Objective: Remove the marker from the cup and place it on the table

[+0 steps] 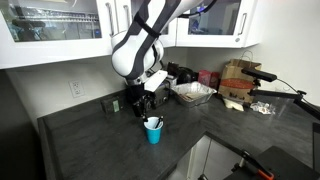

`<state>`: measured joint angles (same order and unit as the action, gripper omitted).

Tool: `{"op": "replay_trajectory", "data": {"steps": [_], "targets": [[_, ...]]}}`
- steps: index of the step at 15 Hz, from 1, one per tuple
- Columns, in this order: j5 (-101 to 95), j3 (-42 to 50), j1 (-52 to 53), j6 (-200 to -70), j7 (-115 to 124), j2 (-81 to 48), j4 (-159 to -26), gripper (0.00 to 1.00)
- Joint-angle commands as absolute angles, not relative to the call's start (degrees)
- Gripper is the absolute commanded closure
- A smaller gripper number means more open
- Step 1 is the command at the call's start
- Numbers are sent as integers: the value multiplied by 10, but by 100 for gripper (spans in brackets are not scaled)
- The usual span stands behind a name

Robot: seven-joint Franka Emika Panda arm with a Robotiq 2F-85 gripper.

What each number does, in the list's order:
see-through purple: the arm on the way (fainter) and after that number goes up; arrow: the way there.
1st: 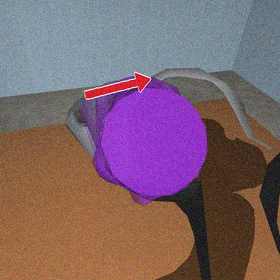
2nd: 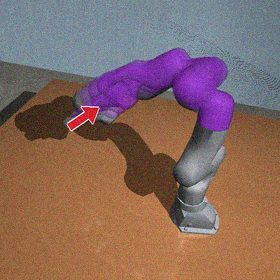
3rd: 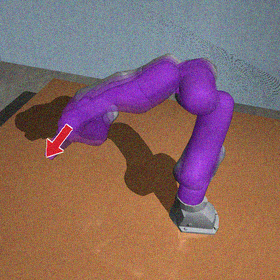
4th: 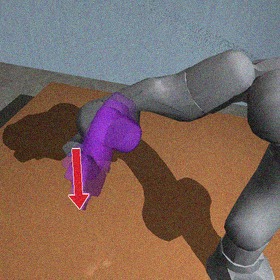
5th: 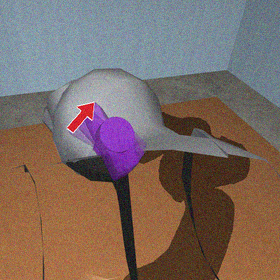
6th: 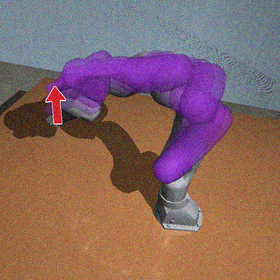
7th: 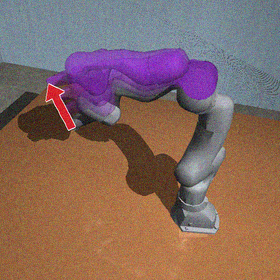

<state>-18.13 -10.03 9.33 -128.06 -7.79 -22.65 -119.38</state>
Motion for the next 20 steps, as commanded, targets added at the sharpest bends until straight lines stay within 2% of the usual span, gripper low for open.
{"op": "replay_trajectory", "data": {"steps": [1,3,4,7,11,12,14,17,18,20], "targets": [[-186,-98,86,-1328,-154,-254,-1178,40],[-185,-99,84,-1337,-186,-275,-1165,56],[-188,-96,86,-1333,-194,-285,-1158,61],[-188,-90,83,-1327,-210,-310,-1136,63],[-184,-80,78,-1315,-218,-349,-1100,42],[-184,-78,76,-1312,-221,-358,-1090,34],[-187,-75,75,-1302,-230,-375,-1072,29],[-194,-72,74,-1283,-246,-395,-1047,35],[-196,-71,75,-1277,-251,-401,-1041,58],[-201,-70,74,-1270,-254,-408,-1032,62]]}}
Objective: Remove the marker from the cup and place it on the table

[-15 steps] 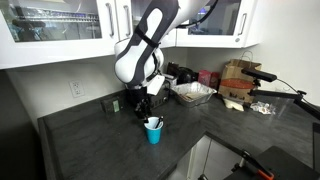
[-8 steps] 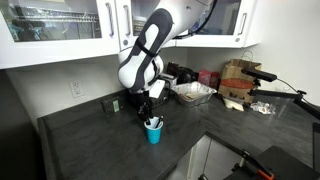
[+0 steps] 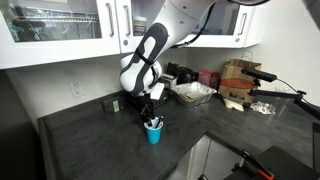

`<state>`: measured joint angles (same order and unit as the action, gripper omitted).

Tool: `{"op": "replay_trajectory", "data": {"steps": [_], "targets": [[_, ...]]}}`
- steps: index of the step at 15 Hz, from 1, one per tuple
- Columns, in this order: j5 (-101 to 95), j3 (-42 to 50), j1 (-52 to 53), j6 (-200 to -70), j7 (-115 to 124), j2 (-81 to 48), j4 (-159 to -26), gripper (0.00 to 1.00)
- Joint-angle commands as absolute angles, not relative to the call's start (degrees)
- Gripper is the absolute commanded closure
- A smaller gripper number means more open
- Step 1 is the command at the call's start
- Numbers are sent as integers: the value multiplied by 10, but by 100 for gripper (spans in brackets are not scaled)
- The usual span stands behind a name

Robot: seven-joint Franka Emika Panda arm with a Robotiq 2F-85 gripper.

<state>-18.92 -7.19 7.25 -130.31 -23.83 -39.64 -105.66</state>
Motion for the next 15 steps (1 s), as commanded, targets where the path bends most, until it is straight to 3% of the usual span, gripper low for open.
{"op": "replay_trajectory", "data": {"steps": [1,3,8,14,15], "targets": [[-201,-71,73,-1267,-257,-410,-1029,68],[-202,-71,72,-1262,-263,-415,-1025,74],[-209,-65,72,-1250,-269,-430,-1019,66],[-215,-61,72,-1235,-270,-443,-1009,68],[-218,-61,73,-1233,-269,-445,-1007,93]]}}
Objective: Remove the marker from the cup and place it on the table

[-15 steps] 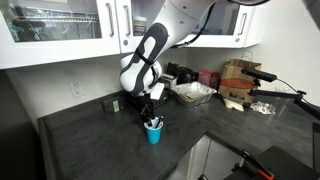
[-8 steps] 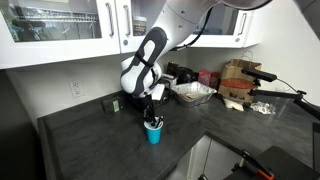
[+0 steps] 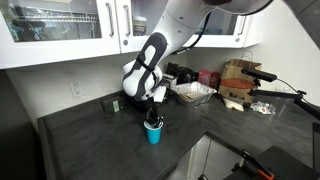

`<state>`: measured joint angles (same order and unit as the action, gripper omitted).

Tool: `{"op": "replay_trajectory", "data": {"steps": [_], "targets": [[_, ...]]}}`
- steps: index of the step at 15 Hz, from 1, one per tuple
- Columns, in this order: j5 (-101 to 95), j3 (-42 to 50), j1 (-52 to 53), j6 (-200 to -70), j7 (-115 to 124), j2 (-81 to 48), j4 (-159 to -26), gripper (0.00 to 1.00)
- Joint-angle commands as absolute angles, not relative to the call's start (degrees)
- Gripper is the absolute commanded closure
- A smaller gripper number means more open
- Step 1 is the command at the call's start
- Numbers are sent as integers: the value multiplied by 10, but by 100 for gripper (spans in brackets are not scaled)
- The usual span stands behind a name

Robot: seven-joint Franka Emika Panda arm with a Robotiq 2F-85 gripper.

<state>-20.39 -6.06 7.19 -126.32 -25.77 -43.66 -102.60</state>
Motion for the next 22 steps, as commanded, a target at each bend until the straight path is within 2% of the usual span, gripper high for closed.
{"op": "replay_trajectory", "data": {"steps": [1,3,5,13,22], "targets": [[-220,-60,75,-1230,-268,-446,-1006,92],[-223,-60,75,-1223,-265,-448,-1003,99],[-225,-60,78,-1204,-264,-447,-999,95],[-223,-78,85,-1134,-269,-406,-1016,95],[-239,-100,97,-1070,-255,-245,-1127,95]]}}
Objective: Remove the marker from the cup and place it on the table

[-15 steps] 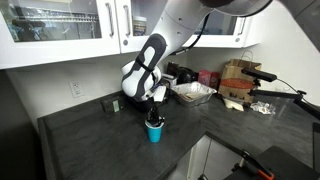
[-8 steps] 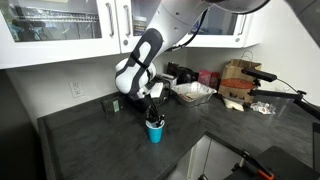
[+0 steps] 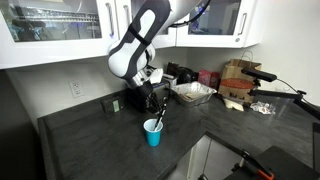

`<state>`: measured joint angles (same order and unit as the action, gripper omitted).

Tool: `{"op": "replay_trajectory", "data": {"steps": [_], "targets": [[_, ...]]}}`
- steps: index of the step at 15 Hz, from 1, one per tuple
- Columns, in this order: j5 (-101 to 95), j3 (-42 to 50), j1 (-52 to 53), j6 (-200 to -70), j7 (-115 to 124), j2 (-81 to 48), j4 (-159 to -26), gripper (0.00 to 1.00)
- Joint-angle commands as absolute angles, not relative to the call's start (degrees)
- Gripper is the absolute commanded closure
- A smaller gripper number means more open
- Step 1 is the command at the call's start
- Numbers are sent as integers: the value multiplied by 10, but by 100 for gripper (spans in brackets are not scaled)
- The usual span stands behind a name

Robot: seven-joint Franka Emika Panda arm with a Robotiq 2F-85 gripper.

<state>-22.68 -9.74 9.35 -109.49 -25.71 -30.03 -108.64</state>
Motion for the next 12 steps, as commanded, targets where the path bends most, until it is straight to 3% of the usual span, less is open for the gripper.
{"op": "replay_trajectory", "data": {"steps": [1,6,12], "targets": [[-232,-104,92,-1074,-259,-227,-1139,95],[-187,-88,59,-1175,-213,-165,-1188,95],[-138,-36,3,-1265,-183,-193,-1219,95]]}}
